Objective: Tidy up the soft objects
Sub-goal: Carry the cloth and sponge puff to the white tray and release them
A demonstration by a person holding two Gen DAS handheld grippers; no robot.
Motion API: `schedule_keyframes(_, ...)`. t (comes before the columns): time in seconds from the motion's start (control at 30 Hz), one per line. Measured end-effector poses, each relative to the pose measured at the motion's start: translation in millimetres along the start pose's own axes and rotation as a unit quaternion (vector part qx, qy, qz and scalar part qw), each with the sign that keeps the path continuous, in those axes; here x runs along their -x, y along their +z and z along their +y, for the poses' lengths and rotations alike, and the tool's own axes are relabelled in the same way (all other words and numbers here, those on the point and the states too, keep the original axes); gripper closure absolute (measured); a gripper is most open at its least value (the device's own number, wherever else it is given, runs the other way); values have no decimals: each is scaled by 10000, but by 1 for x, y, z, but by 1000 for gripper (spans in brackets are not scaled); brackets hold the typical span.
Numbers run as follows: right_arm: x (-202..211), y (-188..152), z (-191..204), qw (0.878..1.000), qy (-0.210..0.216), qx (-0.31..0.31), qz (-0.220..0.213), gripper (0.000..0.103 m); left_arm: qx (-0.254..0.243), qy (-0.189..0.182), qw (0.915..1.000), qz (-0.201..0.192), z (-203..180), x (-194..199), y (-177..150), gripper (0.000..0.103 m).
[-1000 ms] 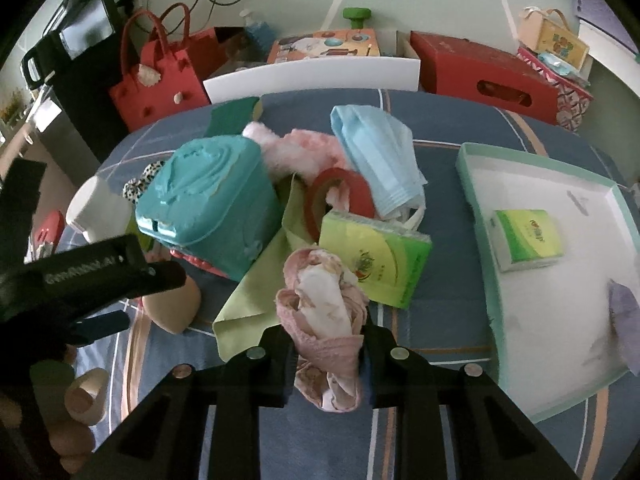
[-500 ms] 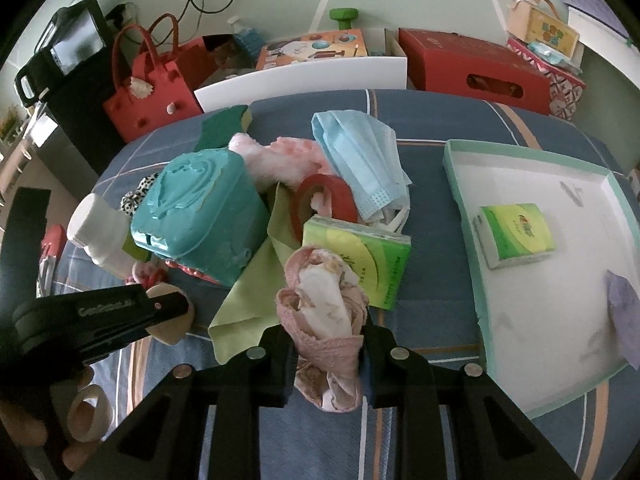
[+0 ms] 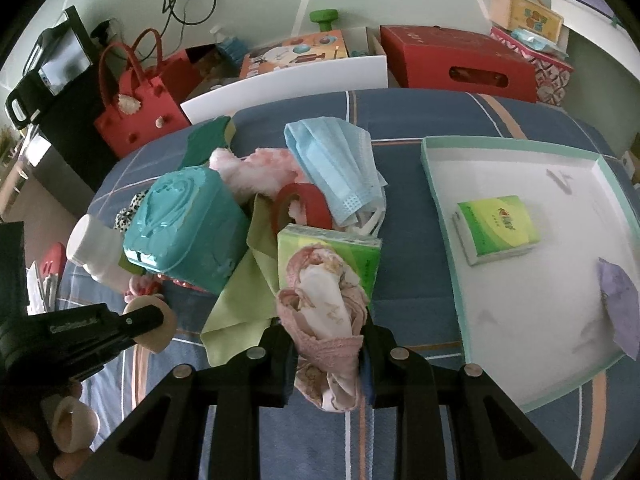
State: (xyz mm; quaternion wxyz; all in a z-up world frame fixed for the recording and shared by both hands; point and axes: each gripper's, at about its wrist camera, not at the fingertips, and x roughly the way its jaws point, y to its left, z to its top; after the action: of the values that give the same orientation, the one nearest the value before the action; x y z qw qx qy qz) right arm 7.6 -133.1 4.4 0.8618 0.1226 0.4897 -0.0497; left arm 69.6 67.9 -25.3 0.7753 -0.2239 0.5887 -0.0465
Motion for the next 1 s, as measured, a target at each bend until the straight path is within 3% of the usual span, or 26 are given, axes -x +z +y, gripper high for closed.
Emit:
schedule_keyframes(0.4, 22, 5, -10, 9994, 95, -176, -291, 76, -124, -211, 9991, -352, -5, 32, -4, 88)
schedule_keyframes(0.63, 41, 11, -19, 9980, 61, -290, -556, 76, -292, -372, 9958, -777, -12, 66, -11, 88)
schedule_keyframes(0.87, 46, 17, -45, 9962, -113, -591, -634, 76, -749, -438, 9908, -1042, -37, 82, -18, 88)
schedule_keyframes(1.0, 49, 22, -66, 9936, -363, -800, -717, 76, -1090, -414, 9885, -961, -59, 75, -25, 88)
